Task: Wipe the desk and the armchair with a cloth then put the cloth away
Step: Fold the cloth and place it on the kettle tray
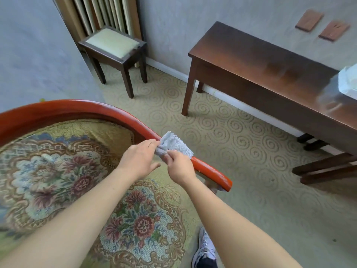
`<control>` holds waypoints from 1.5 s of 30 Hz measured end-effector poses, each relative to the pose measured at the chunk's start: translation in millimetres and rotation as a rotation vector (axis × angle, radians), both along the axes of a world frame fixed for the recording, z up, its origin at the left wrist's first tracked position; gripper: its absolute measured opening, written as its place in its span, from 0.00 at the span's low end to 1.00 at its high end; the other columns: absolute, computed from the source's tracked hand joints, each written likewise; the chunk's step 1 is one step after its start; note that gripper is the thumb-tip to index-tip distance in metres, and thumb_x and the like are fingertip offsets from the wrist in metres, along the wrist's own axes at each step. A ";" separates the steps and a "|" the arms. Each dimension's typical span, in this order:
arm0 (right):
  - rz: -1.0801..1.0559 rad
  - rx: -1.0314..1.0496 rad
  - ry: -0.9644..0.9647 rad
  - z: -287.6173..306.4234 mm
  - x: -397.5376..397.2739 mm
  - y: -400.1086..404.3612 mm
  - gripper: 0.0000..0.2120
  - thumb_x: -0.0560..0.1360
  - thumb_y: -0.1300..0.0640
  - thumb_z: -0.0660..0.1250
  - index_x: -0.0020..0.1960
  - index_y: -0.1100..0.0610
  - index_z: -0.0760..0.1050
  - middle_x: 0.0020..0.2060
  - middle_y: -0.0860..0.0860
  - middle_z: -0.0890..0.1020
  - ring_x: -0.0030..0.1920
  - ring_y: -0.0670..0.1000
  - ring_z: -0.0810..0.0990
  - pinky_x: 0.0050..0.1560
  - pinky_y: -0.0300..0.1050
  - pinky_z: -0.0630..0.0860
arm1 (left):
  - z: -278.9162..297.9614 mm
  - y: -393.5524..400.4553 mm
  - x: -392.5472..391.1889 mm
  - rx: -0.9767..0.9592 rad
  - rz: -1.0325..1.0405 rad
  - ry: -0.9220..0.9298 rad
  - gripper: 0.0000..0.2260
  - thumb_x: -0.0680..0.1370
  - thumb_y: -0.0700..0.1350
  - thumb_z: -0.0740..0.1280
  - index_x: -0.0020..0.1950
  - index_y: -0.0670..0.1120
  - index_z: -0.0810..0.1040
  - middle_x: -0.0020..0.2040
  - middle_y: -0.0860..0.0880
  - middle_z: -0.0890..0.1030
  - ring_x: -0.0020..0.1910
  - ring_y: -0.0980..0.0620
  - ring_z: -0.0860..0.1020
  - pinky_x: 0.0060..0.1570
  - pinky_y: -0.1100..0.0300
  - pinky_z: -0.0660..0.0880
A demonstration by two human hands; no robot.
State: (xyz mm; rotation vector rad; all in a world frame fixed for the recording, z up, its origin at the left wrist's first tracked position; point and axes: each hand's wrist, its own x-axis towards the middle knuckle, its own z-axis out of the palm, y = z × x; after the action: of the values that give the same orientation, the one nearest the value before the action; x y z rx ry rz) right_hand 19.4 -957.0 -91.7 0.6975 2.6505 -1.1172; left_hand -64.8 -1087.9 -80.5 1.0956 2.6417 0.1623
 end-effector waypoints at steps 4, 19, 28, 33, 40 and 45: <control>-0.083 -0.282 0.048 44.0 49.1 35.5 0.14 0.82 0.55 0.59 0.43 0.59 0.77 0.30 0.47 0.73 0.30 0.49 0.71 0.32 0.52 0.73 | 34.2 3.8 22.3 0.175 -0.032 -0.122 0.27 0.78 0.55 0.70 0.75 0.54 0.69 0.78 0.53 0.65 0.74 0.53 0.68 0.71 0.52 0.66; -0.209 -0.123 0.378 226.3 178.3 131.6 0.15 0.70 0.48 0.75 0.51 0.43 0.72 0.41 0.43 0.82 0.37 0.39 0.78 0.40 0.32 0.72 | 215.9 116.1 105.6 0.929 -0.033 -0.656 0.14 0.70 0.63 0.71 0.43 0.53 0.76 0.34 0.54 0.78 0.35 0.55 0.74 0.39 0.56 0.72; -0.365 -0.519 0.675 265.1 246.4 203.4 0.15 0.77 0.47 0.68 0.55 0.57 0.82 0.47 0.56 0.85 0.47 0.51 0.81 0.50 0.53 0.77 | 254.8 197.2 163.6 1.004 -0.075 -0.808 0.18 0.70 0.54 0.76 0.41 0.43 0.72 0.30 0.58 0.73 0.31 0.59 0.69 0.31 0.67 0.67; -0.365 -0.764 0.748 279.0 284.5 259.5 0.14 0.82 0.53 0.63 0.61 0.61 0.79 0.57 0.64 0.82 0.54 0.58 0.82 0.55 0.53 0.78 | 275.5 258.4 204.4 0.955 -0.119 -0.867 0.15 0.71 0.56 0.73 0.48 0.45 0.81 0.39 0.57 0.83 0.39 0.60 0.80 0.39 0.67 0.75; -0.455 -0.772 0.787 283.1 362.6 361.4 0.16 0.77 0.48 0.68 0.60 0.58 0.78 0.50 0.56 0.82 0.49 0.53 0.80 0.50 0.48 0.79 | 280.6 374.6 277.5 0.953 -0.188 -0.781 0.12 0.71 0.53 0.75 0.37 0.51 0.74 0.32 0.55 0.74 0.31 0.56 0.70 0.32 0.65 0.67; -0.488 -0.613 0.772 283.2 410.7 427.9 0.13 0.73 0.50 0.73 0.53 0.56 0.78 0.43 0.54 0.82 0.44 0.51 0.80 0.47 0.51 0.76 | 279.1 454.7 333.4 1.042 -0.197 -0.765 0.10 0.70 0.51 0.76 0.36 0.51 0.76 0.32 0.55 0.77 0.32 0.56 0.72 0.33 0.65 0.70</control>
State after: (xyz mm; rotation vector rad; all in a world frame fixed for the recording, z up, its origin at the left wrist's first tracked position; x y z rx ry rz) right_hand 430.1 -529.1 191.5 0.9277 2.4086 -2.6303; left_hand 268.6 -633.2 198.5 1.1709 1.6666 1.6537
